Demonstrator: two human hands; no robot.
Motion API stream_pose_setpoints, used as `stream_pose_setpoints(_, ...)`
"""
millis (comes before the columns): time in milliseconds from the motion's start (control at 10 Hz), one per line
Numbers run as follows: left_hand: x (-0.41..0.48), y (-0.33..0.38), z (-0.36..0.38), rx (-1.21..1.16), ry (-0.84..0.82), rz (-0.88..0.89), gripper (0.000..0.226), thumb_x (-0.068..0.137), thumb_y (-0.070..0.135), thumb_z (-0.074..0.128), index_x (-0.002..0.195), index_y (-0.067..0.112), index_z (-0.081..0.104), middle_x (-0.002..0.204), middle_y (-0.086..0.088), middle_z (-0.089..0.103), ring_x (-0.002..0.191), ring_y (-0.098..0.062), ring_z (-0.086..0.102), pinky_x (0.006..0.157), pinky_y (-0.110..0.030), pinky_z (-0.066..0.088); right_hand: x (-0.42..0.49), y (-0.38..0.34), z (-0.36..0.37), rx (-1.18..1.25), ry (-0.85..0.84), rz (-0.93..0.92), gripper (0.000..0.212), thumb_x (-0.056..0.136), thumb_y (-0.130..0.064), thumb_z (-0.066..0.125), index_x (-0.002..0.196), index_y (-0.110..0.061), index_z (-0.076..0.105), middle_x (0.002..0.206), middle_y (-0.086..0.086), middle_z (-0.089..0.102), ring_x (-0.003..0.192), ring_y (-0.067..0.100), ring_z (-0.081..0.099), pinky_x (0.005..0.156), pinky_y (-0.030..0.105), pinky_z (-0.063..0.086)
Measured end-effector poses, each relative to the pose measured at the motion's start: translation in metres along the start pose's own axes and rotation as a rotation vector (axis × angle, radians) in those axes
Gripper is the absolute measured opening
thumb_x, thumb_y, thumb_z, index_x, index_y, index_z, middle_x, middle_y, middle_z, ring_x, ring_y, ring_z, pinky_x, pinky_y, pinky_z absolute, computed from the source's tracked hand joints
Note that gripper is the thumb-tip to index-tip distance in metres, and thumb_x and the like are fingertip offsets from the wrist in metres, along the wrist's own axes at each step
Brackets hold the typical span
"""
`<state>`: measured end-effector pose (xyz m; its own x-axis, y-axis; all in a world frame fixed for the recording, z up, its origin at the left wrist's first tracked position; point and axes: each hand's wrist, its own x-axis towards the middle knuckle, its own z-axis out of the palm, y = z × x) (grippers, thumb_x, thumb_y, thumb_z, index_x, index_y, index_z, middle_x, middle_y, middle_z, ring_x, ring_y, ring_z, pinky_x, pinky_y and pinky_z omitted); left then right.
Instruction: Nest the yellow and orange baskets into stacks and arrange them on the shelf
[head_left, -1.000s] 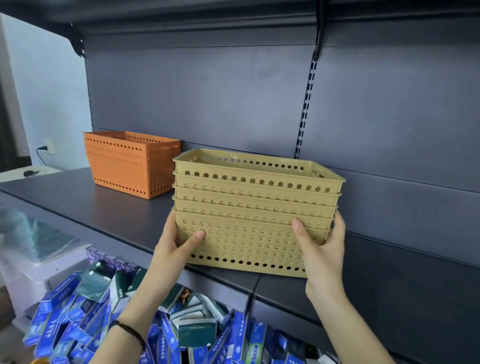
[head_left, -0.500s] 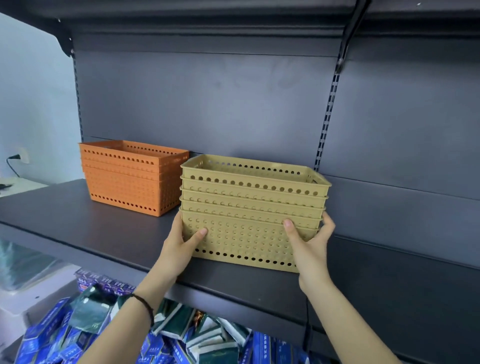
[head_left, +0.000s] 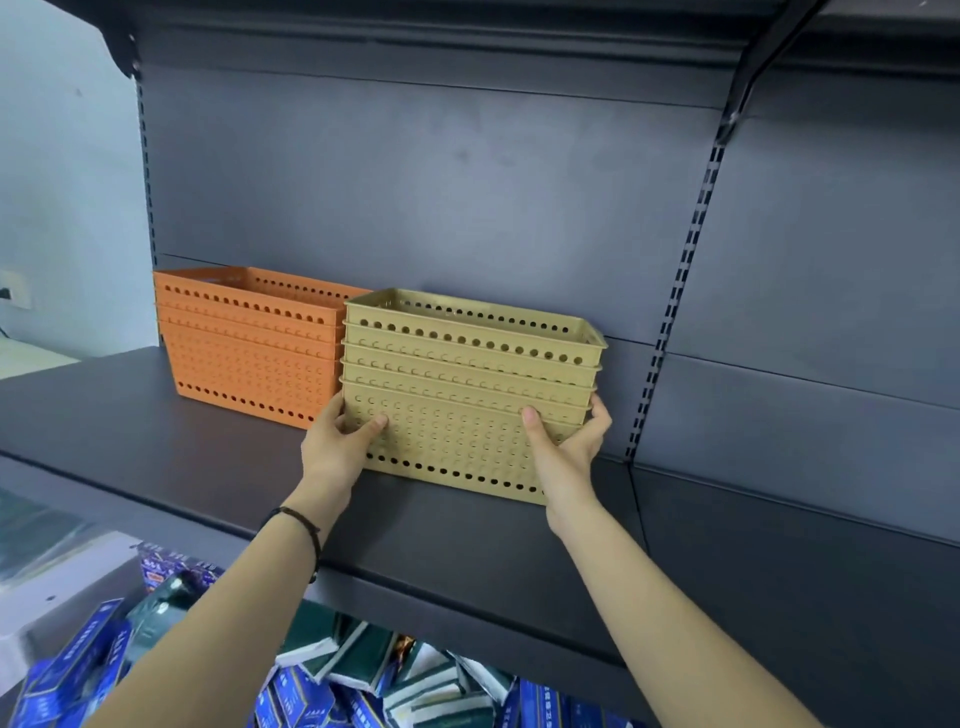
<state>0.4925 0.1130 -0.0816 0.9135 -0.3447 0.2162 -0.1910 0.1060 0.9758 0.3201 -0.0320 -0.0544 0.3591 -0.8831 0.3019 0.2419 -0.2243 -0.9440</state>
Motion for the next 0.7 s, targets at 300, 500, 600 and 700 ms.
stream_pose_setpoints(300, 0.020, 0.005, 0.011, -0.106, 0.186, -0.117, 0.055, 0.078, 0.017, 0.079, 0.128, 0.011, 0.058, 0.103, 0.002, 0.062, 0.093, -0.014, 0.056, 0.080, -0.022, 0.042, 0.013, 0.006, 0.026, -0.031, 0.044, 0.035, 0.079, 0.088, -0.026, 0.069, 0.145, -0.037, 0.015, 0.129, -0.009, 0.024, 0.114, 0.008, 0.031, 0.095, 0.030, 0.030)
stream_pose_setpoints(500, 0.023, 0.010, 0.011, -0.173, 0.246, -0.164, 0.050, 0.079, 0.012, 0.076, 0.120, 0.008, 0.048, 0.095, -0.002, 0.057, 0.073, -0.009, 0.054, 0.059, -0.019, 0.040, 0.012, 0.004, 0.035, -0.083, 0.038, 0.055, 0.082, 0.088, -0.031, 0.068, 0.146, -0.038, 0.012, 0.137, -0.005, 0.026, 0.114, 0.012, 0.034, 0.093, 0.032, 0.031)
stream_pose_setpoints(600, 0.007, 0.020, -0.004, -0.190, 0.164, -0.227, 0.035, 0.084, 0.016, 0.069, 0.114, 0.014, 0.050, 0.111, -0.010, 0.060, 0.089, -0.021, 0.060, 0.072, -0.030, 0.048, 0.007, -0.007, 0.020, -0.138, -0.093, 0.045, 0.079, 0.091, -0.024, 0.064, 0.147, -0.038, 0.011, 0.141, -0.007, 0.035, 0.121, 0.011, 0.038, 0.100, 0.032, 0.031)
stream_pose_setpoints(700, -0.045, 0.009, -0.048, -0.289, 0.107, -0.163, 0.011, 0.090, 0.007, 0.059, 0.098, 0.015, 0.058, 0.108, -0.018, 0.067, 0.092, -0.024, 0.066, 0.074, -0.032, 0.051, -0.007, -0.015, -0.013, -0.218, -0.263, 0.090, 0.075, 0.097, -0.025, 0.055, 0.149, -0.046, 0.005, 0.143, -0.013, 0.038, 0.127, 0.011, 0.039, 0.106, 0.034, 0.030)
